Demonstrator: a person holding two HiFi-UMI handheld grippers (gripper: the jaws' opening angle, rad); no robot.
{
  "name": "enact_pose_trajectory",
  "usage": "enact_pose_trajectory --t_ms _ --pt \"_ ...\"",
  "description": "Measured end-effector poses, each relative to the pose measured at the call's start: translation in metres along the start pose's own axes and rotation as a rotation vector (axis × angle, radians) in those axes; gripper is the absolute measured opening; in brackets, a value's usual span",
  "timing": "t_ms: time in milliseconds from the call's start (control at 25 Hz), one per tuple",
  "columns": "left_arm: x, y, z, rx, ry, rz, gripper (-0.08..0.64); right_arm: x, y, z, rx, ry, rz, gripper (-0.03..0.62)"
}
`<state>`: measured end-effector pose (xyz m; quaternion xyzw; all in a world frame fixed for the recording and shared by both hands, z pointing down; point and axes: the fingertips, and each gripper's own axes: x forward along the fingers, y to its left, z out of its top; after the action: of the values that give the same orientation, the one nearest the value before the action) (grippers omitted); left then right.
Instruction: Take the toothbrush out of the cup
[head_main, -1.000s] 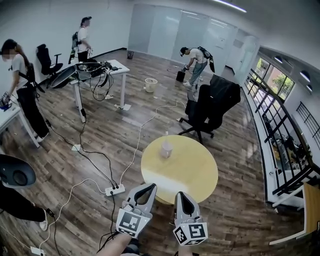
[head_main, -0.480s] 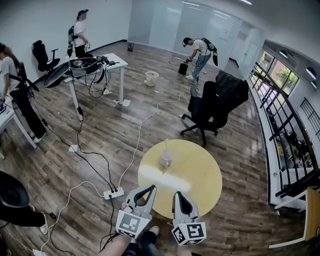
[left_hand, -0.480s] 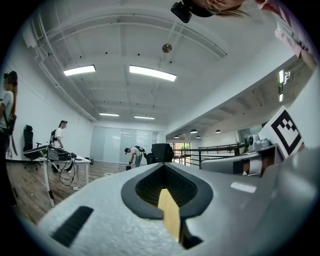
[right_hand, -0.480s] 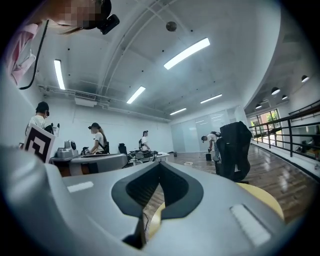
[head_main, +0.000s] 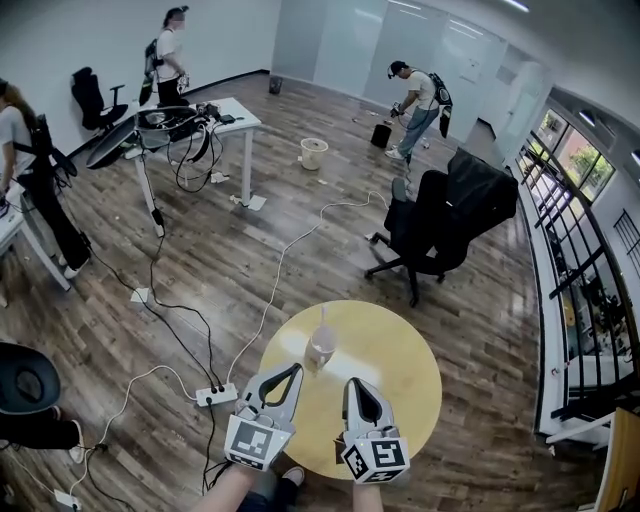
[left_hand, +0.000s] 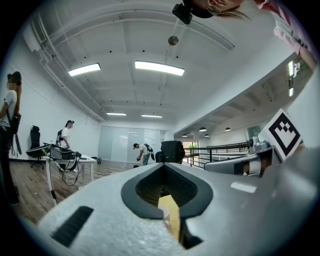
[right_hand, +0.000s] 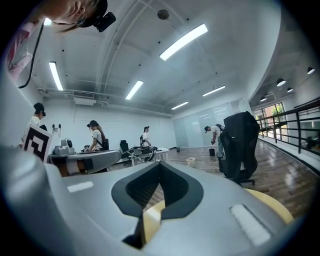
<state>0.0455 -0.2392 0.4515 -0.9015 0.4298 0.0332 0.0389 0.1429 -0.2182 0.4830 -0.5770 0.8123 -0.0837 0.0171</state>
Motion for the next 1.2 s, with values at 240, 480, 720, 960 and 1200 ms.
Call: enact_pose_trajectory --t_ms 240,480,720,960,1200 --pt "0.054 0.022 -0.017 -0.014 0.034 -0.036 -0.005 0.071 -0.039 -0.022 0.026 0.055 -0.041 0.002" --pt "0.087 0.05 -0.044 -0.035 0.091 -0.061 -0.005 0.145 -0.061 -0.061 0.009 0.168 -0.043 0.005" --pt "0.107 0.078 -0.07 -0.073 0.134 -0.043 -0.004 0.196 -0.077 -0.112 -0.002 0.333 -0.04 0.096" --pt "0.12 0.096 -0.083 -0.099 0.171 -0.031 -0.005 0.225 -0.083 -0.147 -0.045 0.465 -0.048 0.117" --pt "0.129 0.102 -0.093 -0.106 0.183 -0.025 -0.005 0.236 -0.086 -0.157 -0.102 0.504 -0.074 0.028"
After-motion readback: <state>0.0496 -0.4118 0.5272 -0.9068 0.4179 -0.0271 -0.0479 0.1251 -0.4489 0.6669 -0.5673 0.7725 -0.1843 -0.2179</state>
